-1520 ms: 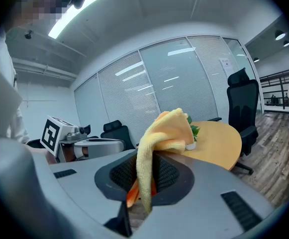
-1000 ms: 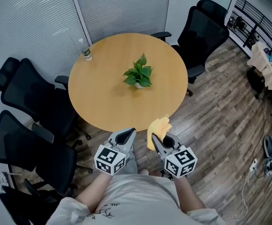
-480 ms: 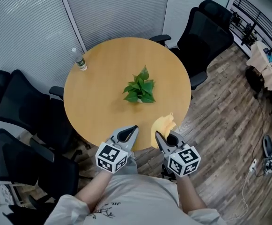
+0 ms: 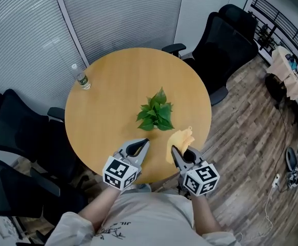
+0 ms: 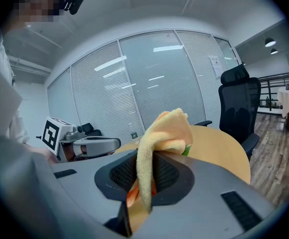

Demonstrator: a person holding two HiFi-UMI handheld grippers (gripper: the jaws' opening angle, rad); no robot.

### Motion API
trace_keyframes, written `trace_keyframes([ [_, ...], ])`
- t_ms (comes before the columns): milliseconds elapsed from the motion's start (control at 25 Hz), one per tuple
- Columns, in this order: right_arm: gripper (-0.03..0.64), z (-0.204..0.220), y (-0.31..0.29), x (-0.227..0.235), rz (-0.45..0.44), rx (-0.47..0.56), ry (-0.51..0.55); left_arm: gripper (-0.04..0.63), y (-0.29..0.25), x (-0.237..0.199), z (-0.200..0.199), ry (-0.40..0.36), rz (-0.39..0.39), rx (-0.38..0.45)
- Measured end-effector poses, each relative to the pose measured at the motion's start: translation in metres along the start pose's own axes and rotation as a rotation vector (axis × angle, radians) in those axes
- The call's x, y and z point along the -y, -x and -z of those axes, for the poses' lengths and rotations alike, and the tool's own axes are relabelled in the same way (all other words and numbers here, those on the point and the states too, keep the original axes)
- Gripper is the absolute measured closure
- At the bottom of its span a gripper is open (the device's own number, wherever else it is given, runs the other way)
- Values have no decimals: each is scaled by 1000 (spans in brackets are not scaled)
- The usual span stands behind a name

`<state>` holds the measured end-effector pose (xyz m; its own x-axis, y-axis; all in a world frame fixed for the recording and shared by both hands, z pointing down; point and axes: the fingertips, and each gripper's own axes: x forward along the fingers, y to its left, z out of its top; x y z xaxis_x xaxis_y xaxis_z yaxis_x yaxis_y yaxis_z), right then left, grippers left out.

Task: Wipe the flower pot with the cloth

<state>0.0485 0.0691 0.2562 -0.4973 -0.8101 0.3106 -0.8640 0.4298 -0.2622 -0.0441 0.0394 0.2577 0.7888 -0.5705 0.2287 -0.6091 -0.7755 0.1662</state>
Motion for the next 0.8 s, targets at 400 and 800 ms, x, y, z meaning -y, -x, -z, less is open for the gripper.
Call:
trace_keyframes([
  [400,563,-13,-21,20,17,-16,-4,584,-18,-22,-2,32,-7,-6],
  [800,563,-36,-35,44,-58,-45,36,584,-35,-26,-14,70,-88,18],
])
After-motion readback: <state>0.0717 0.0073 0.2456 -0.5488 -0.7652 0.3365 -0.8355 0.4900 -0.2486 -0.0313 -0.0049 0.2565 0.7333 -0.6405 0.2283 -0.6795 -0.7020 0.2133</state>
